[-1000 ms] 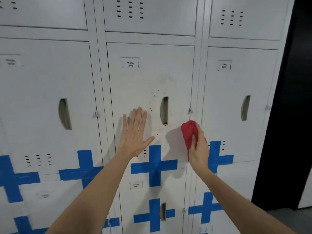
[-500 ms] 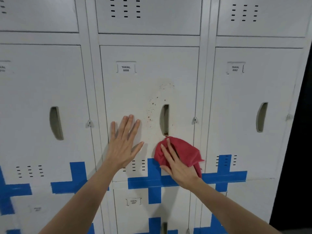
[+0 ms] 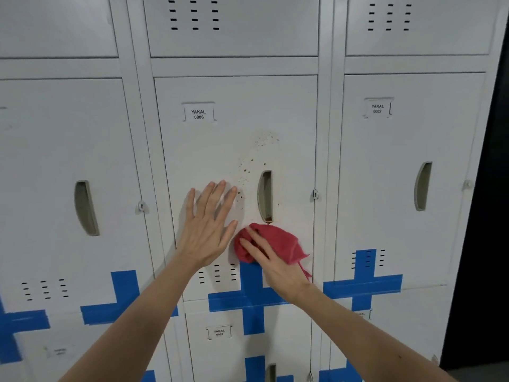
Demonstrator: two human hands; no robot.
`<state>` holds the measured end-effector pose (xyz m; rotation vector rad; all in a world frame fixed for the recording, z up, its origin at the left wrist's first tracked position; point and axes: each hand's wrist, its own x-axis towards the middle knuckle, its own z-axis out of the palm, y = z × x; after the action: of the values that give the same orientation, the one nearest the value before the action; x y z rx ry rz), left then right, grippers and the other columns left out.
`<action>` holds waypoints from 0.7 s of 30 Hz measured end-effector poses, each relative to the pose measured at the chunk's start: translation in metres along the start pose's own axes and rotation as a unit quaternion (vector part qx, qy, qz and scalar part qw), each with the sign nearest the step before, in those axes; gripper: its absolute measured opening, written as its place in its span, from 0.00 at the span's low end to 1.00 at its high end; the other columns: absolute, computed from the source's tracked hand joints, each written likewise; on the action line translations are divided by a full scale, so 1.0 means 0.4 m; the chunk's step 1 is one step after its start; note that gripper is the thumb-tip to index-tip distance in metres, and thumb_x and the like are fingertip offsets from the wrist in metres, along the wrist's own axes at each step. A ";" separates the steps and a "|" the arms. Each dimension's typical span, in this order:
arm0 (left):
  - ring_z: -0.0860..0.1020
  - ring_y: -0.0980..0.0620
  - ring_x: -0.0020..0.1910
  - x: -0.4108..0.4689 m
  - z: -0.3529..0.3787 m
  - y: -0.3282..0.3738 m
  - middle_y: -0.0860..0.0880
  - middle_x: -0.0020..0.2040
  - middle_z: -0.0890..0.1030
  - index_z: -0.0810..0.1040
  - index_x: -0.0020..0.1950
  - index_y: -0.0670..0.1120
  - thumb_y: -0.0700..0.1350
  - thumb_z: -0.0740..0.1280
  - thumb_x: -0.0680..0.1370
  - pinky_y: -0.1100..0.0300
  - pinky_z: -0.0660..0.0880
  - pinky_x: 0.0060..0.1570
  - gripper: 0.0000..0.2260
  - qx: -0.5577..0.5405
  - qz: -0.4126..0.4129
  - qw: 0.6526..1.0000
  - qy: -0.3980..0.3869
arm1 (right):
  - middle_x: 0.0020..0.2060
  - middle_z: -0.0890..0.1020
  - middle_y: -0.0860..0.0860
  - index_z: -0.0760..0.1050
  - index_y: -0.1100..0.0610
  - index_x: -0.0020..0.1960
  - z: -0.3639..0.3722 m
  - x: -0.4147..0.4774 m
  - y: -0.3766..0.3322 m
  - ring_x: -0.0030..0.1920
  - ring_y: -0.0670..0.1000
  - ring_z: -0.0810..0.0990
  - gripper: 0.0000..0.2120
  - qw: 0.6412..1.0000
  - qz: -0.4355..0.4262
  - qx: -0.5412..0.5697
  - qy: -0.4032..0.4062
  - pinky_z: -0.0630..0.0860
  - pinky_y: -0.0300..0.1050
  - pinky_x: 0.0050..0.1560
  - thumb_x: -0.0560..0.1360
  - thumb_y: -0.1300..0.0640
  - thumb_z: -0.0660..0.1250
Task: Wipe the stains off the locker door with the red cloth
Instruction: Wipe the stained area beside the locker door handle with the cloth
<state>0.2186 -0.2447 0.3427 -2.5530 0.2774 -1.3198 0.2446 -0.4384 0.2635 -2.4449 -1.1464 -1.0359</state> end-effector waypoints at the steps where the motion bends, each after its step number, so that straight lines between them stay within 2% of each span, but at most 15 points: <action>1: 0.52 0.45 0.77 0.007 -0.002 0.006 0.44 0.78 0.55 0.52 0.78 0.47 0.57 0.47 0.80 0.40 0.49 0.73 0.28 0.002 0.001 1.000 0.002 | 0.73 0.54 0.48 0.58 0.49 0.74 -0.009 -0.006 -0.006 0.66 0.52 0.68 0.42 0.997 0.045 0.048 0.032 0.73 0.35 0.52 0.66 0.76 0.63; 2: 0.53 0.45 0.77 0.013 -0.005 0.014 0.44 0.78 0.56 0.52 0.78 0.47 0.57 0.48 0.80 0.40 0.49 0.73 0.28 0.002 0.002 1.000 0.002 | 0.70 0.57 0.48 0.62 0.50 0.72 -0.021 -0.009 -0.016 0.65 0.48 0.66 0.35 0.986 0.106 0.109 0.070 0.71 0.35 0.61 0.69 0.74 0.63; 3: 0.54 0.45 0.76 0.021 -0.008 0.024 0.44 0.78 0.57 0.52 0.78 0.47 0.57 0.48 0.80 0.40 0.49 0.73 0.28 -0.001 0.003 1.000 0.005 | 0.65 0.61 0.48 0.67 0.52 0.69 -0.036 -0.010 -0.024 0.61 0.43 0.67 0.27 0.966 0.162 0.172 0.106 0.69 0.36 0.64 0.73 0.70 0.63; 5: 0.55 0.45 0.76 0.034 -0.013 0.044 0.44 0.77 0.58 0.53 0.78 0.47 0.56 0.49 0.80 0.40 0.49 0.73 0.28 -0.009 0.005 1.000 0.011 | 0.58 0.68 0.48 0.72 0.55 0.62 -0.059 -0.012 -0.028 0.52 0.37 0.70 0.14 0.935 0.227 0.224 0.155 0.71 0.39 0.62 0.77 0.64 0.61; 7: 0.56 0.45 0.76 0.039 -0.016 0.059 0.44 0.77 0.59 0.54 0.78 0.47 0.56 0.49 0.80 0.39 0.49 0.72 0.28 -0.012 0.006 1.000 0.013 | 0.56 0.72 0.49 0.72 0.57 0.60 -0.066 -0.017 -0.021 0.53 0.41 0.71 0.12 0.946 0.210 0.204 0.141 0.70 0.43 0.61 0.78 0.64 0.60; 9: 0.57 0.45 0.76 0.037 -0.018 0.066 0.44 0.77 0.59 0.54 0.78 0.47 0.56 0.49 0.79 0.38 0.49 0.72 0.28 -0.010 0.006 1.000 0.012 | 0.59 0.76 0.51 0.73 0.56 0.59 -0.053 -0.026 -0.005 0.61 0.50 0.70 0.12 0.974 0.163 0.094 0.127 0.63 0.49 0.69 0.76 0.63 0.62; 11: 0.57 0.45 0.76 0.026 -0.020 0.066 0.44 0.77 0.59 0.54 0.78 0.47 0.56 0.49 0.80 0.38 0.49 0.72 0.28 -0.003 0.000 1.000 0.008 | 0.64 0.75 0.51 0.72 0.53 0.60 -0.030 -0.041 0.009 0.69 0.55 0.66 0.17 0.987 0.129 -0.022 0.096 0.52 0.54 0.75 0.73 0.61 0.68; 13: 0.57 0.44 0.76 0.010 -0.013 0.054 0.44 0.77 0.58 0.53 0.78 0.47 0.56 0.49 0.80 0.38 0.50 0.72 0.28 -0.002 -0.003 1.000 0.000 | 0.70 0.70 0.51 0.69 0.53 0.66 -0.004 -0.062 0.013 0.73 0.56 0.63 0.30 0.991 0.108 -0.072 0.038 0.54 0.55 0.74 0.67 0.62 0.75; 15: 0.57 0.44 0.76 -0.010 -0.003 0.031 0.43 0.77 0.58 0.53 0.78 0.46 0.56 0.49 0.80 0.37 0.50 0.72 0.28 0.011 -0.012 1.000 -0.006 | 0.73 0.65 0.54 0.63 0.55 0.72 0.026 -0.068 -0.007 0.73 0.58 0.62 0.45 0.989 0.101 -0.108 -0.014 0.57 0.58 0.72 0.59 0.67 0.78; 18: 0.56 0.43 0.76 -0.031 0.009 0.016 0.43 0.78 0.57 0.53 0.78 0.46 0.56 0.49 0.79 0.36 0.49 0.72 0.29 0.025 -0.025 0.999 -0.006 | 0.73 0.65 0.59 0.57 0.58 0.74 0.059 -0.070 -0.043 0.72 0.60 0.64 0.49 0.980 0.126 -0.153 -0.023 0.57 0.60 0.70 0.58 0.68 0.75; 21: 0.53 0.43 0.77 -0.034 0.012 0.018 0.42 0.78 0.53 0.50 0.78 0.47 0.56 0.50 0.79 0.36 0.48 0.72 0.29 0.024 -0.036 0.999 -0.001 | 0.74 0.61 0.59 0.52 0.58 0.76 0.068 -0.062 -0.043 0.74 0.60 0.59 0.49 0.979 0.113 -0.167 -0.018 0.50 0.62 0.70 0.61 0.64 0.73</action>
<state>0.2144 -0.2470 0.3273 -2.5458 0.1527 -1.3318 0.2343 -0.4280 0.2256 -2.7790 -0.7265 -1.1965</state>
